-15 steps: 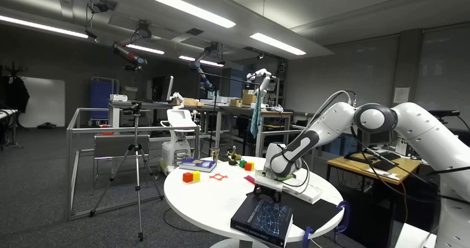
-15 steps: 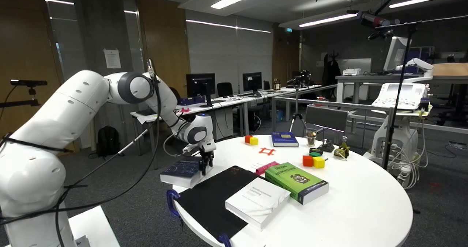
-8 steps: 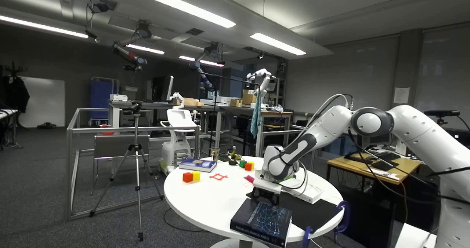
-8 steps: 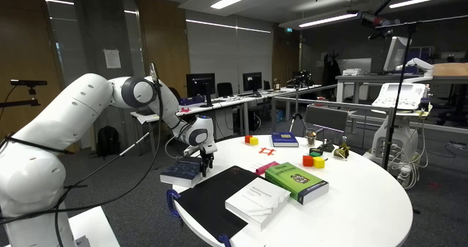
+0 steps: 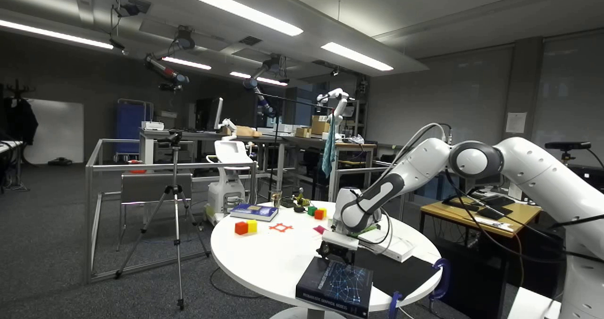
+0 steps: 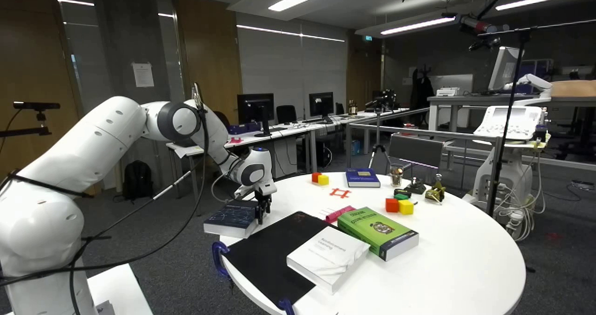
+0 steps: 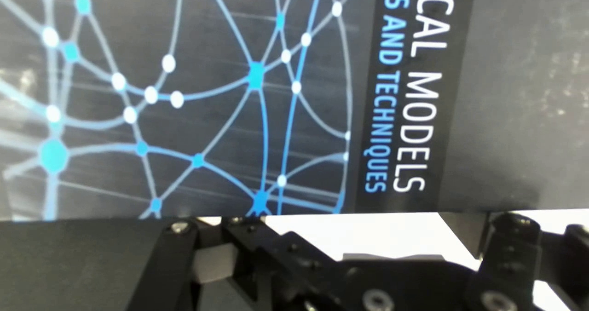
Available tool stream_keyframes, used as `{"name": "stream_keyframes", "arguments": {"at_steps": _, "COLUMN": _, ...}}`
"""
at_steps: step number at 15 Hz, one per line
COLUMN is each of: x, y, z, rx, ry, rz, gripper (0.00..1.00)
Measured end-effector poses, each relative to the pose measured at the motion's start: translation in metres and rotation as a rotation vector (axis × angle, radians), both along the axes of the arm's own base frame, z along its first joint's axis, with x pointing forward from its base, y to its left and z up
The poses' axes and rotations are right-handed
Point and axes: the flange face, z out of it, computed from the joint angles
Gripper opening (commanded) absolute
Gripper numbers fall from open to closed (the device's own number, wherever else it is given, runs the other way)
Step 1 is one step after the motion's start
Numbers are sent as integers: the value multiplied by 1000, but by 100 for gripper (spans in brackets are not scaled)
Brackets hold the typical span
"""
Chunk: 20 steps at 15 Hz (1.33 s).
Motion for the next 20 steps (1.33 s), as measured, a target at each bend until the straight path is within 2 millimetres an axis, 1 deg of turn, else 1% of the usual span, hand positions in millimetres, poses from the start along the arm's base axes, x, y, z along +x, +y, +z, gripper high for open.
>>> {"name": "stream_keyframes", "arguments": {"at_steps": 8, "x": 4, "y": 9, "z": 7, "rx": 8, "ry": -17, "rz": 32, "gripper": 100}}
{"name": "stream_keyframes", "arguments": {"at_steps": 12, "x": 3, "y": 12, "z": 7, "rx": 8, "ry": -18, "rz": 45, "gripper": 100}}
{"name": "stream_keyframes", "arguments": {"at_steps": 20, "x": -2, "y": 25, "z": 2, "rx": 2, "ry": -13, "rz": 71, "gripper": 100}}
